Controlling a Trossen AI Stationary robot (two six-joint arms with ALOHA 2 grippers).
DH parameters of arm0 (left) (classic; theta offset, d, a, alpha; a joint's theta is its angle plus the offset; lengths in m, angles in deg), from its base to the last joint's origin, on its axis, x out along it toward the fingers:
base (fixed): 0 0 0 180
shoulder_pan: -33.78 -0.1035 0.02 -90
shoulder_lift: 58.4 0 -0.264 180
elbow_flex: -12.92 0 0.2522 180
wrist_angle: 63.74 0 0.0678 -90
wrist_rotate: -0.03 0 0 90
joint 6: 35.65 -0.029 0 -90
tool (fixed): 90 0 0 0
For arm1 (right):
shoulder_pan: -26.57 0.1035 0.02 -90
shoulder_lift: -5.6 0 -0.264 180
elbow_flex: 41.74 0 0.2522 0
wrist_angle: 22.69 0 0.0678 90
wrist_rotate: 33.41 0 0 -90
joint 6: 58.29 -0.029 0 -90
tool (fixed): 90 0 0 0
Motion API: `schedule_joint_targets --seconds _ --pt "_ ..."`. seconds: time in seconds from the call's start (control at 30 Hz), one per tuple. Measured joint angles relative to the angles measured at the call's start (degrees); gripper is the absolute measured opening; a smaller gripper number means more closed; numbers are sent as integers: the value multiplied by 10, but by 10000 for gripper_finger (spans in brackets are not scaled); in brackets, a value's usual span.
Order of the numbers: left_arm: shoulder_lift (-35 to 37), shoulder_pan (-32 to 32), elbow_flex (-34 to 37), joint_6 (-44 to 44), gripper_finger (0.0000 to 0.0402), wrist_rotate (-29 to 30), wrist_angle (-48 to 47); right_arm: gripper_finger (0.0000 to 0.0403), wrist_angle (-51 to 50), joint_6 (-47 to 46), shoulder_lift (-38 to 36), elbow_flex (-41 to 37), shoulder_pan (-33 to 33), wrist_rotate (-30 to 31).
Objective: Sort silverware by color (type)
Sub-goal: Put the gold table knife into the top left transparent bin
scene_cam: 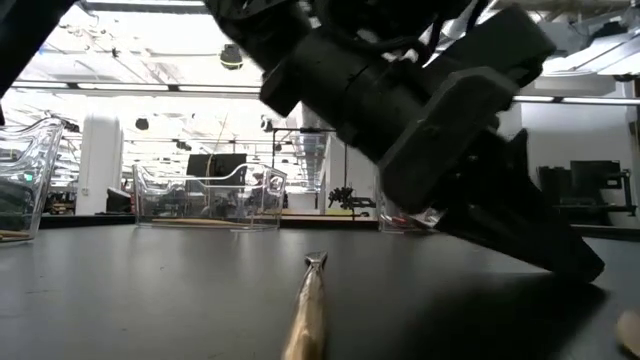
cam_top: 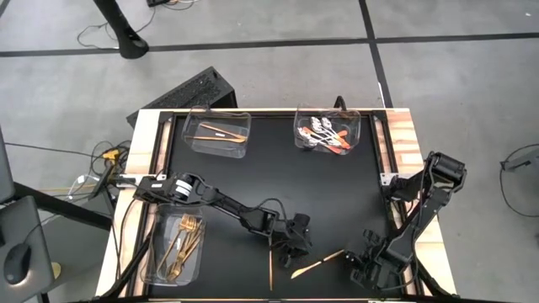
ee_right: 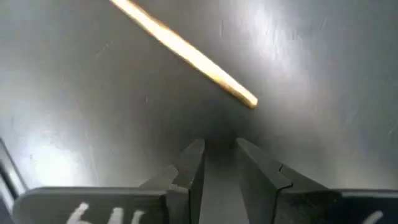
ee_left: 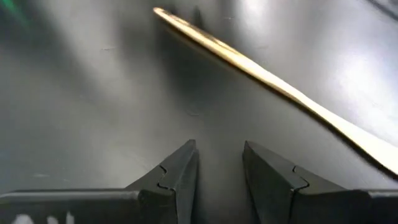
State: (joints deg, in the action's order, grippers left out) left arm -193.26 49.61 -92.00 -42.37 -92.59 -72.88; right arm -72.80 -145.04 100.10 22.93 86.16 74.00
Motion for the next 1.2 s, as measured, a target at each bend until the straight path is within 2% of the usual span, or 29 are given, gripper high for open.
schedule_joint_targets --seconds 0.17,0.23,0.47,0.63,0.83,1.03,1.2 --pt "-1 -3 -26 -2 123 9 -18 114 29 77 12 3 7 80" --pt "-1 -3 -26 -6 123 9 -21 113 21 100 26 7 7 95" --pt "-5 -3 -26 -10 123 3 -29 113 -97 188 113 83 8 112" --pt "-5 -4 -26 -25 123 3 -9 119 -175 306 182 166 8 155" --pt "-5 -5 -26 -27 123 2 2 148 -232 352 249 236 8 198" --pt "-4 -5 -26 -28 123 -20 23 177 -227 359 280 255 1 251" --pt "-4 -5 -27 -38 123 -27 30 181 -225 358 283 255 -9 255"
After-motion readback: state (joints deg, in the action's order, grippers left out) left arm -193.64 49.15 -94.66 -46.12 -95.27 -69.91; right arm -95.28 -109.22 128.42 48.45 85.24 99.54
